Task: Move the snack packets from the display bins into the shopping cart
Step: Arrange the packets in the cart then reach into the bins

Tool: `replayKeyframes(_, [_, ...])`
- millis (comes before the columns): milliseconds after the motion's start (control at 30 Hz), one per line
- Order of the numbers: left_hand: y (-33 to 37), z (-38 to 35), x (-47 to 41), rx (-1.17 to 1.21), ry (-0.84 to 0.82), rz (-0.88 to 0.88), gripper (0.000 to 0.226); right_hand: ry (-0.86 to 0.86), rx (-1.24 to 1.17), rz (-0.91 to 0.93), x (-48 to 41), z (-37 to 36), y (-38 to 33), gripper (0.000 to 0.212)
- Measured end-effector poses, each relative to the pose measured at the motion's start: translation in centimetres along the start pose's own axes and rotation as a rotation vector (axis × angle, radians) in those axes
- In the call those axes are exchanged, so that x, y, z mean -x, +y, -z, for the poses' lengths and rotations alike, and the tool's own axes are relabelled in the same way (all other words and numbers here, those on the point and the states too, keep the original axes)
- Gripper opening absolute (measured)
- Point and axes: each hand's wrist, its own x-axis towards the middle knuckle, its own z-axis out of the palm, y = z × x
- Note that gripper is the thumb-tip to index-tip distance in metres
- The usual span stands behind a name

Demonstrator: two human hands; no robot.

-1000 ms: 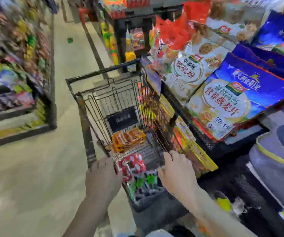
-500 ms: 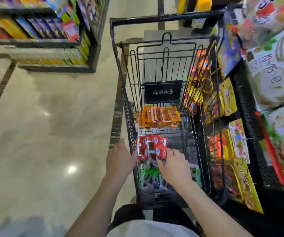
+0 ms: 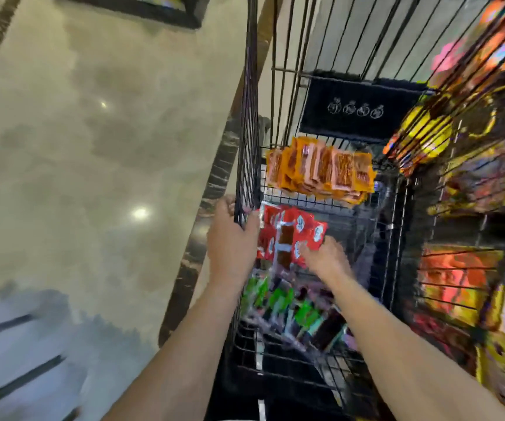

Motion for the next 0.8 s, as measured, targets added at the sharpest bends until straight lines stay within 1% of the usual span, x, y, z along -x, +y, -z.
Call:
replayKeyframes(167, [-0.9,-0.4,-0.3,0.018,0.065,-0.065,0.017,0.044,-0.128,-0.079,-5.5,-3.3,0.7,0.087])
replayKeyframes(300, [-1.3,-0.6,0.0,0.051,0.051,-0.081,0.019,0.148,-0.163,-0.137,-7.1,-5.6,1.0,0.078])
replayKeyframes(400, [-1.5,-0.7,0.0,0.061,0.042,-0.077,0.019,0.188,-0.251,-0.189,-7.7,-6.3,0.9,0.076])
replayKeyframes(467, [-1.5,-0.8,-0.1,0.048,0.044,-0.078,0.02,0.186,-0.294,-0.196,-8.2,-6.5,1.0,0.065])
replayKeyframes(567, [-1.6,-0.8,-0.2,0.046,0.051,-0.08,0.021,0.177,-0.394,-0.17,-8.5,-6.4,1.5,0.035])
replayKeyframes(600, [-1.6,-0.7,-0.2,0.051,0.053,-0.082,0.021,0.181,-0.424,-0.148,-8.5,-6.1,1.7,0.028])
replayKeyframes(667, [-1.5,-0.8,-0.2,0.06,0.059,-0.088,0.021,0.189,-0.485,-0.099,-8.0,-5.3,2.1,0.022])
replayKeyframes(800, [-1.1,-0.7,-0.1,0.055,0.056,-0.088,0.022,0.178,-0.58,-0.015,-5.9,-3.2,2.7,0.023])
